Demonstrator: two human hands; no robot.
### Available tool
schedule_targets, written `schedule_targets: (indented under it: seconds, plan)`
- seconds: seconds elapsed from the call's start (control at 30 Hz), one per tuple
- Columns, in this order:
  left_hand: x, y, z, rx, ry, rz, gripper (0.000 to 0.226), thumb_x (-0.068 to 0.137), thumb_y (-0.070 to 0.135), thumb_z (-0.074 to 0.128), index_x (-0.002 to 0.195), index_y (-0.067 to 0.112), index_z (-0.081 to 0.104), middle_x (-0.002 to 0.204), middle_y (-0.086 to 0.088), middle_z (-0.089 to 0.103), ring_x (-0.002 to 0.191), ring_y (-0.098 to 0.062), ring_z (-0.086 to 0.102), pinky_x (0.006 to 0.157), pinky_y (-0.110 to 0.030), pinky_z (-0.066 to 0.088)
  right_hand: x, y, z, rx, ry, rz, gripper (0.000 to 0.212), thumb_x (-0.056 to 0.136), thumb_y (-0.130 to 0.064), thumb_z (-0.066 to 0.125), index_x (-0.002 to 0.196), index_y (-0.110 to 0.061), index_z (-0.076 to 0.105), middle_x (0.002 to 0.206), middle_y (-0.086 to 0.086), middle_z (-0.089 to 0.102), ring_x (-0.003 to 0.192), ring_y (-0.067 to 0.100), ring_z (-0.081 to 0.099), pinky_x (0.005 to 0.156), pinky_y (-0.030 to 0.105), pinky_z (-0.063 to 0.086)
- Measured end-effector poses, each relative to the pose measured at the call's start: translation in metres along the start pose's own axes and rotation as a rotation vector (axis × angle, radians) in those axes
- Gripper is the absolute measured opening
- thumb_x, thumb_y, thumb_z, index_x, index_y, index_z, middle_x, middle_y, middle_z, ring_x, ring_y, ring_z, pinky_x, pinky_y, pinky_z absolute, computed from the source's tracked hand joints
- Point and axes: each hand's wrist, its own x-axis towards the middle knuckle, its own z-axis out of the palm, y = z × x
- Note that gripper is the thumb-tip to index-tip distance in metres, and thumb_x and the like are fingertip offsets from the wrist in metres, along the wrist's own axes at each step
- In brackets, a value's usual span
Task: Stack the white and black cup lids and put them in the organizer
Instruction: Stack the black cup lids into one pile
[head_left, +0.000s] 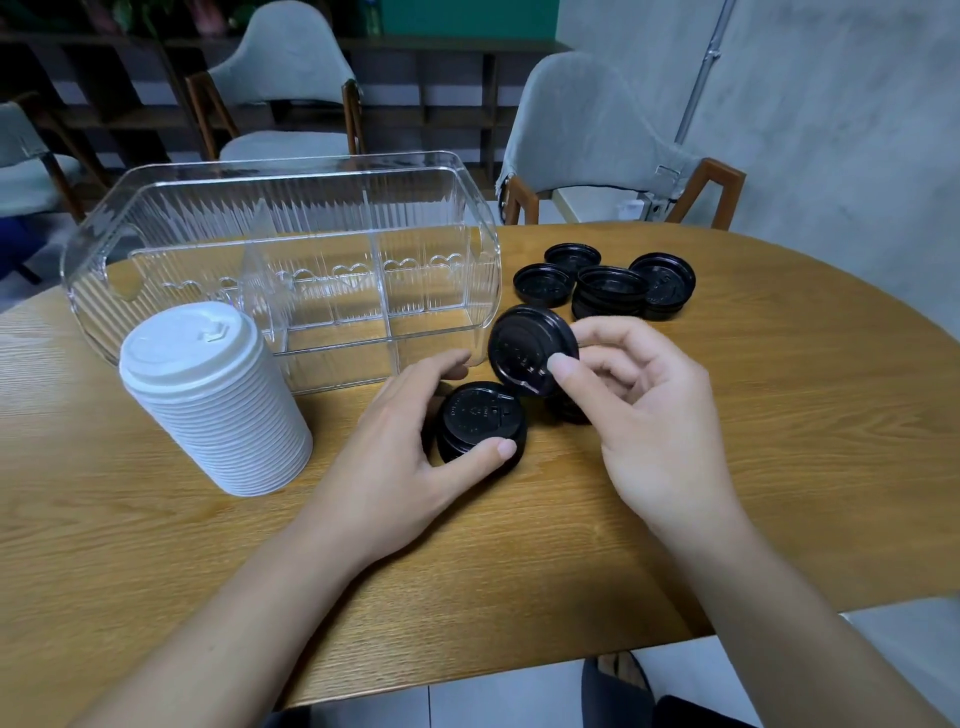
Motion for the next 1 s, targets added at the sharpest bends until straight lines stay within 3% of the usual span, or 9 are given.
schedule_targets:
  seconds: [0.13,0.27,0.4,0.5,0.57,0.73,0.8,0.9,1.0]
  plan:
    - [0.001,0.003,0.0,-0.076,0.084,0.072,0.097,0.089,0.055,0.09,0.169,0.035,0.039,0.156,0.02,0.06,0.148,-0.009,0.056,0.122,-0.044,0.048,-0.001,-0.008,0.005,0.193,-0.024,0.106,0.035,0.103,-0.017,0.075,0.137,-0.025,0.068,0.102,0.007,0.084,0.098,0.013,0.079,0.093,0.03,0.057]
    - [0.0,0.009,-0.001,-0.116,0.165,0.128,0.104,0.087,0.037,0.096,0.172,0.029,0.038,0.157,0.02,0.06,0.15,-0.006,0.055,0.122,-0.026,0.044,-0.003,-0.006,0.013,0.306,-0.092,0.163,0.036,0.106,-0.016,0.07,0.141,-0.026,0.068,0.107,0.01,0.084,0.096,0.011,0.074,0.093,0.035,0.051]
    - [0.0,0.007,-0.001,-0.125,0.189,0.165,0.09,0.088,0.026,0.097,0.165,0.027,0.051,0.157,0.015,0.062,0.147,-0.015,0.059,0.123,-0.04,0.047,-0.004,-0.005,0.019,0.339,-0.139,0.173,0.031,0.109,-0.012,0.065,0.138,-0.022,0.069,0.113,0.009,0.084,0.101,0.013,0.075,0.091,0.033,0.052]
    - [0.0,0.006,0.0,-0.124,0.216,0.169,0.086,0.085,0.028,0.099,0.16,0.026,0.056,0.151,0.015,0.066,0.142,-0.018,0.062,0.119,-0.036,0.049,-0.006,-0.006,0.019,0.238,-0.12,0.131,0.03,0.108,-0.016,0.067,0.138,-0.021,0.071,0.119,0.002,0.083,0.111,0.011,0.077,0.092,0.026,0.059]
    - [0.0,0.007,-0.001,-0.129,0.234,0.169,0.083,0.084,0.031,0.099,0.156,0.025,0.058,0.147,0.013,0.068,0.139,-0.02,0.064,0.117,-0.036,0.05,-0.008,-0.005,0.019,0.092,-0.102,0.07,0.039,0.102,-0.025,0.077,0.141,-0.024,0.07,0.124,-0.003,0.079,0.117,0.012,0.075,0.097,0.031,0.061]
    - [0.0,0.006,0.001,-0.047,0.265,0.19,0.071,0.082,0.042,0.093,0.143,0.025,0.062,0.132,0.018,0.067,0.123,-0.017,0.065,0.105,-0.036,0.053,-0.016,-0.002,0.024,-0.348,-0.113,-0.127,0.075,0.085,-0.049,0.089,0.153,-0.031,0.062,0.147,-0.022,0.06,0.142,0.006,0.055,0.116,0.036,0.048]
    - [-0.001,0.005,0.002,-0.007,0.255,0.181,0.069,0.079,0.04,0.094,0.139,0.024,0.062,0.126,0.018,0.065,0.118,-0.017,0.063,0.101,-0.036,0.053,-0.017,0.002,0.027,-0.374,-0.12,-0.163,0.072,0.085,-0.049,0.091,0.15,-0.03,0.064,0.144,-0.022,0.063,0.14,0.006,0.057,0.117,0.043,0.048]
    - [-0.001,0.005,0.003,0.025,0.225,0.163,0.073,0.08,0.051,0.095,0.139,0.026,0.06,0.124,0.018,0.063,0.119,-0.017,0.059,0.101,-0.033,0.05,-0.016,0.004,0.027,-0.351,-0.095,-0.152,0.064,0.085,-0.042,0.093,0.143,-0.031,0.069,0.137,-0.021,0.067,0.135,0.006,0.061,0.114,0.041,0.05]
    - [-0.001,0.002,0.003,0.047,0.116,0.097,0.101,0.072,0.072,0.095,0.154,0.032,0.051,0.14,0.02,0.058,0.134,-0.01,0.052,0.113,-0.031,0.045,-0.012,0.004,0.023,-0.335,-0.091,-0.108,0.057,0.087,-0.039,0.091,0.14,-0.033,0.071,0.136,-0.021,0.068,0.134,0.006,0.061,0.113,0.038,0.051]
